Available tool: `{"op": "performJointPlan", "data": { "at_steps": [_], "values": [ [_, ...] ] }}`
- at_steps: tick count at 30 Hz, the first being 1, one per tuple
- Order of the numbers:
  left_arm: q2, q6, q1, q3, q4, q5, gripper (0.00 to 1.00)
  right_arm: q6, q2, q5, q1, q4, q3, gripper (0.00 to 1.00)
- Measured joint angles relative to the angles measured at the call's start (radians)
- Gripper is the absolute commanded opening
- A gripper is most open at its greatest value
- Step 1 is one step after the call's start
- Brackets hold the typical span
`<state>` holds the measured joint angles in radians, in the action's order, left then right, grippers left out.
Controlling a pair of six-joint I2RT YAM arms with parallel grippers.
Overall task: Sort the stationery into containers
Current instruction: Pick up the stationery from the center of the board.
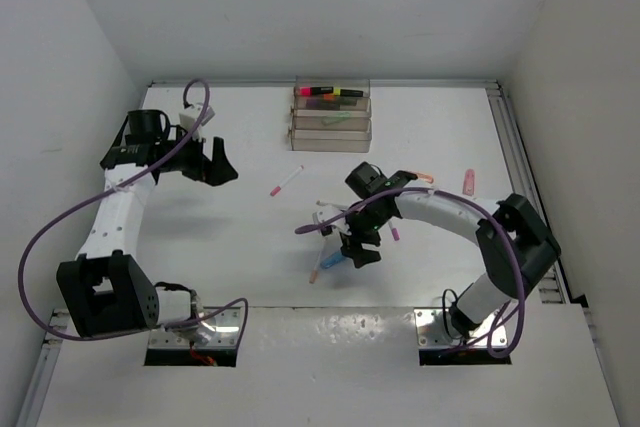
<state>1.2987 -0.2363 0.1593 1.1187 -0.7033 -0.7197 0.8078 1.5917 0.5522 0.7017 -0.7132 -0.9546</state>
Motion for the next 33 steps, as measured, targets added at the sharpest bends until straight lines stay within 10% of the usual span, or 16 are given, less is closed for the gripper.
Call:
{"op": "performJointPlan", "data": {
  "at_steps": [18, 25, 33],
  "values": [
    [-0.024, -0.019, 0.006, -0.059, 0.042, -0.003, 0.98, 0.01, 0.138, -0.075, 0.11, 0.191, 0.012, 0.6],
    [-0.014, -0.022, 0.013, -0.062, 0.059, -0.003, 0.98, 0.091, 0.128, -0.118, 0.118, 0.251, 0.078, 0.23],
    [-0.01, -0.021, 0.018, -0.076, 0.087, -0.009, 0.98, 0.135, 0.031, -0.16, 0.105, 0.229, 0.158, 0.05]
  ]
}}
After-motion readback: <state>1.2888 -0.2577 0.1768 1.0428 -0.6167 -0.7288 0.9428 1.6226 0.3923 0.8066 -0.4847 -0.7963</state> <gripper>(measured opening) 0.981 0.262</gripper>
